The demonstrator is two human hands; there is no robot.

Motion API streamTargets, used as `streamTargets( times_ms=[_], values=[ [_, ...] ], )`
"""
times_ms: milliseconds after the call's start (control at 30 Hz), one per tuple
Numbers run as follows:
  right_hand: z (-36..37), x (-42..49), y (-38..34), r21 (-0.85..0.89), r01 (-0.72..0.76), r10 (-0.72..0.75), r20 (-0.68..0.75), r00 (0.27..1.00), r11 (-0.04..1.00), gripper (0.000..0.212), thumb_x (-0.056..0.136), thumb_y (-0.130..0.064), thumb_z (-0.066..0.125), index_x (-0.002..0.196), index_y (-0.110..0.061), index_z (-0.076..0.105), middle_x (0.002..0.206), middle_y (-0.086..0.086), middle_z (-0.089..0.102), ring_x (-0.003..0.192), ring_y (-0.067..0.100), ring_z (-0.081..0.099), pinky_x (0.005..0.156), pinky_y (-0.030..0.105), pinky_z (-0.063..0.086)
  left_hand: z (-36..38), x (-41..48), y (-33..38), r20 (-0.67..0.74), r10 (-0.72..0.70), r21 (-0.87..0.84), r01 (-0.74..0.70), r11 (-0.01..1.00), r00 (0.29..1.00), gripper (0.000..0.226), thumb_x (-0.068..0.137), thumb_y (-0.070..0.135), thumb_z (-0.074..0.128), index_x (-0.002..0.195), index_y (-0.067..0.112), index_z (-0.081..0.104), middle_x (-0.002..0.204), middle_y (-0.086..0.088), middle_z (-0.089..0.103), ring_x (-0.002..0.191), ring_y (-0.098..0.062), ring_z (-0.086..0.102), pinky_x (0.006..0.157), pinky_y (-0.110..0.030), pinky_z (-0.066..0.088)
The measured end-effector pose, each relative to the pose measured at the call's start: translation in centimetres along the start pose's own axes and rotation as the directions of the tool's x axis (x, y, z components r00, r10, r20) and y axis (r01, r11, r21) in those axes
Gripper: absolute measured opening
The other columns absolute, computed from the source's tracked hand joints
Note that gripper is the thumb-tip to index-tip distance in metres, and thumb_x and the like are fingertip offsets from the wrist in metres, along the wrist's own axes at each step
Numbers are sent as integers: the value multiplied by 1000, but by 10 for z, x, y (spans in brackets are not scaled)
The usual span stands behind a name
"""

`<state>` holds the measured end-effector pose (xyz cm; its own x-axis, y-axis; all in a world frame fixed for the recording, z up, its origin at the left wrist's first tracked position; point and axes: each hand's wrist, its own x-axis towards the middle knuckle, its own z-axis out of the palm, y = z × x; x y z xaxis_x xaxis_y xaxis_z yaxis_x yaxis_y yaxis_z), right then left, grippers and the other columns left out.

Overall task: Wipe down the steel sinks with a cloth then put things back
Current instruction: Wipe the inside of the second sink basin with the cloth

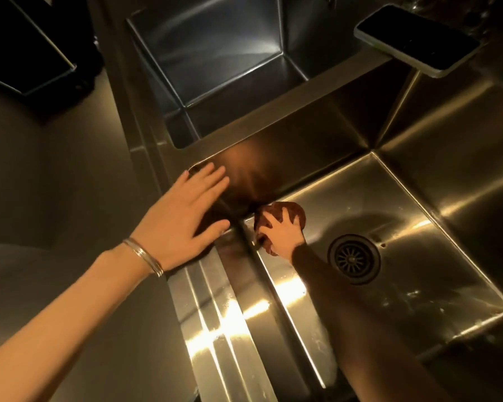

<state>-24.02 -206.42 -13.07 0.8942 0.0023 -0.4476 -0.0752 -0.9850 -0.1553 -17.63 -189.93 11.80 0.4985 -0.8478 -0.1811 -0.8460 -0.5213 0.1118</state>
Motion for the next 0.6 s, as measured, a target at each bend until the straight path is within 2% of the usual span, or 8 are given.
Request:
streamTargets(
  times_ms=[67, 167, 233, 267, 367, 433, 533, 600],
  values=[
    [4, 2, -5, 7, 66, -66, -6, 998, 998, 47, 89, -34, 56, 134, -31, 42, 154, 2, 18, 140, 48, 6, 107, 67, 19, 8, -7, 9, 24, 38, -5, -38, 999, 999, 68, 89, 55, 26, 145, 16, 29, 152, 0, 23, 144, -14, 12, 118, -40, 8],
    [18, -8, 10, -20, 202, -202, 9, 979, 979, 40, 92, -45, 49, 131, -40, 44, 153, -4, 21, 143, 38, 7, 113, 60, 11, 12, -9, 15, 33, 37, -4, -37, 999, 999, 64, 89, 51, 26, 143, 17, 33, 151, -1, 30, 143, -15, 17, 119, -42, 10],
    [19, -9, 22, 31, 169, -166, -80, 983, 985, 37, 89, -52, 50, 124, -43, 49, 149, -7, 27, 141, 34, 17, 114, 55, 13, 12, -9, 16, 15, 33, -15, -32, 999, 999, 62, 88, 47, 29, 141, 16, 39, 148, -1, 37, 142, -16, 22, 118, -45, 13],
    [16, -6, 22, 50, 134, -130, -79, 988, 990, 35, 89, -53, 49, 122, -43, 50, 149, -6, 27, 141, 35, 19, 113, 56, 15, 12, -9, 16, 11, 36, -19, -36, 999, 999, 61, 87, 45, 31, 140, 16, 42, 147, -1, 39, 141, -16, 24, 118, -45, 13],
    [3, 11, 4, 51, 41, -43, 37, 998, 998, 38, 92, -42, 49, 129, -35, 50, 157, -6, 13, 142, 42, 5, 111, 61, 17, 14, -8, 16, 3, 35, -36, -35, 999, 999, 61, 83, 41, 33, 137, 17, 46, 143, 0, 45, 140, -16, 26, 117, -46, 13],
    [-2, 16, -9, 63, 16, -20, 50, 999, 998, 40, 92, -38, 49, 131, -30, 50, 158, -3, 12, 142, 43, 2, 111, 62, 14, 14, -7, 16, -4, 39, -42, -40, 998, 999, 60, 82, 39, 34, 136, 16, 48, 140, 0, 48, 140, -17, 28, 117, -47, 14],
    [8, -2, 1, -9, 240, -237, 142, 961, 971, 42, 96, -41, 42, 137, -31, 42, 156, 1, 19, 144, 38, 2, 114, 61, 7, 13, -7, 15, -4, 55, -37, -55, 998, 998, 58, 82, 38, 34, 133, 17, 51, 137, 0, 52, 139, -18, 31, 117, -49, 16],
    [12, -18, 24, 30, 313, -315, 84, 945, 949, 41, 98, -45, 32, 137, -37, 41, 155, -4, 23, 146, 26, 7, 118, 52, 3, 13, -7, 15, -4, 59, -32, -59, 998, 998, 57, 82, 38, 33, 132, 18, 52, 135, 1, 54, 138, -18, 32, 117, -49, 15]
  ],
)
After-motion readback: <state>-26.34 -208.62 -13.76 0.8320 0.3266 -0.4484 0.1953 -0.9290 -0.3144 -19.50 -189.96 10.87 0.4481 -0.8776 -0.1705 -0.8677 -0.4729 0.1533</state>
